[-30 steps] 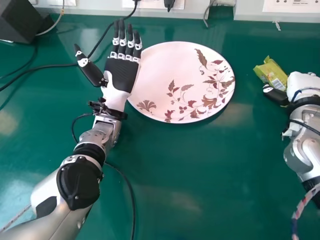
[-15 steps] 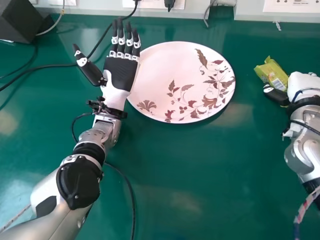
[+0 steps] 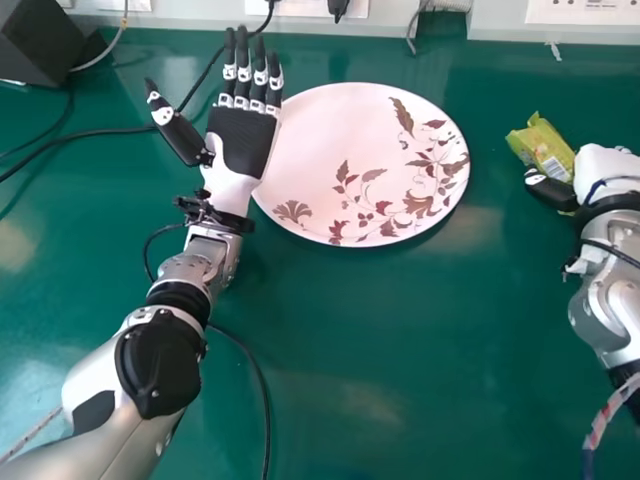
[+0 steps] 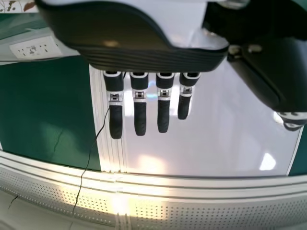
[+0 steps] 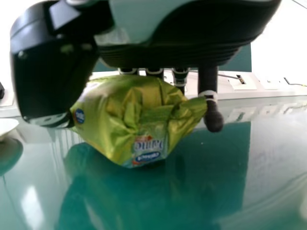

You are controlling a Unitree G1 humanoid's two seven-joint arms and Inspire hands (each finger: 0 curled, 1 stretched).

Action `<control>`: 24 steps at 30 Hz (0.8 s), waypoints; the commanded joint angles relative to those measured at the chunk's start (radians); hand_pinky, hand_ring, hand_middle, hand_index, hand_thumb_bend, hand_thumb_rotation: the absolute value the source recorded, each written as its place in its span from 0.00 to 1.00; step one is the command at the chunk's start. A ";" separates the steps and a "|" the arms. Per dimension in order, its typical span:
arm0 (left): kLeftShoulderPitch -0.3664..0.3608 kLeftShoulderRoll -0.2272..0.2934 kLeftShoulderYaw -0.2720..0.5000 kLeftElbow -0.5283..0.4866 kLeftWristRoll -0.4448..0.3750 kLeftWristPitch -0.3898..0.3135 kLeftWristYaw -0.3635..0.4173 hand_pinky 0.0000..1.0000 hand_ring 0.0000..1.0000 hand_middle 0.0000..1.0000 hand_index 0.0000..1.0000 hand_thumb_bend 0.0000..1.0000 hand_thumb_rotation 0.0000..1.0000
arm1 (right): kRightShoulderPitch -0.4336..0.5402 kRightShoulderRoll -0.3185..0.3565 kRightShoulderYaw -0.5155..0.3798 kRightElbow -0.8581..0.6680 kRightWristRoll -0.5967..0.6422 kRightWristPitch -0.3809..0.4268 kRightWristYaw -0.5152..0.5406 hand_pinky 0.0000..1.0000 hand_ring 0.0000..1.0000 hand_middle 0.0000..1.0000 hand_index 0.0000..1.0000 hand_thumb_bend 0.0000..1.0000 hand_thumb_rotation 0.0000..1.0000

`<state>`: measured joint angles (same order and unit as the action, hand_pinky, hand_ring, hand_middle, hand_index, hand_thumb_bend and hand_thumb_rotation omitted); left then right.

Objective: Pick up biscuit and place it in the plate

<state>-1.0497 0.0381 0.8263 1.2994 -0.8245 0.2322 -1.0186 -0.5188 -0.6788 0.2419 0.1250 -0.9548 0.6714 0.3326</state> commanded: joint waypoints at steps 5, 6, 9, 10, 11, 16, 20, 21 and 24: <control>-0.011 -0.007 -0.014 -0.006 0.006 0.011 0.000 0.65 0.77 0.83 0.92 0.99 0.24 | 0.053 -0.001 -0.014 -0.065 0.012 0.007 0.030 0.15 0.11 0.47 0.48 0.51 0.00; -0.011 -0.008 -0.015 -0.007 0.006 0.012 -0.003 0.65 0.77 0.83 0.92 0.99 0.24 | 0.056 -0.002 -0.016 -0.076 0.010 0.010 0.035 0.15 0.10 0.47 0.48 0.51 0.00; -0.011 -0.010 -0.017 -0.009 0.004 0.013 0.003 0.65 0.76 0.82 0.92 0.98 0.25 | 0.062 -0.008 -0.017 -0.102 0.002 0.017 0.051 0.15 0.10 0.47 0.48 0.51 0.00; -0.011 -0.010 -0.018 -0.009 0.004 0.011 0.003 0.64 0.76 0.82 0.92 0.99 0.25 | 0.063 -0.009 -0.017 -0.108 -0.001 0.019 0.055 0.15 0.10 0.47 0.48 0.51 0.00; -0.011 -0.011 -0.019 -0.010 0.004 0.008 0.003 0.65 0.76 0.82 0.92 0.98 0.24 | 0.065 -0.010 -0.019 -0.114 -0.002 0.021 0.059 0.15 0.10 0.47 0.48 0.51 0.00; -0.013 -0.009 -0.020 -0.010 0.004 0.009 -0.002 0.67 0.78 0.83 0.92 0.98 0.24 | 0.071 -0.011 -0.030 -0.135 -0.002 0.021 0.070 0.15 0.09 0.47 0.48 0.51 0.00; -0.013 -0.012 -0.023 -0.013 0.005 0.010 -0.003 0.68 0.79 0.84 0.92 0.98 0.23 | 0.080 -0.011 -0.042 -0.163 -0.005 0.025 0.075 0.15 0.08 0.48 0.48 0.50 0.00; -0.014 -0.012 -0.024 -0.014 0.005 0.010 -0.006 0.68 0.79 0.84 0.93 0.97 0.23 | 0.083 -0.011 -0.046 -0.176 -0.007 0.029 0.079 0.15 0.07 0.48 0.48 0.50 0.00; -0.016 -0.016 -0.025 -0.016 0.006 0.002 0.005 0.69 0.80 0.85 0.93 0.96 0.23 | 0.088 -0.016 -0.050 -0.200 -0.012 0.035 0.095 0.15 0.06 0.48 0.48 0.50 0.00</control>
<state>-1.0571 0.0274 0.8115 1.2937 -0.8256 0.2382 -1.0165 -0.4463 -0.6827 0.2015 -0.0550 -0.9582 0.7022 0.4191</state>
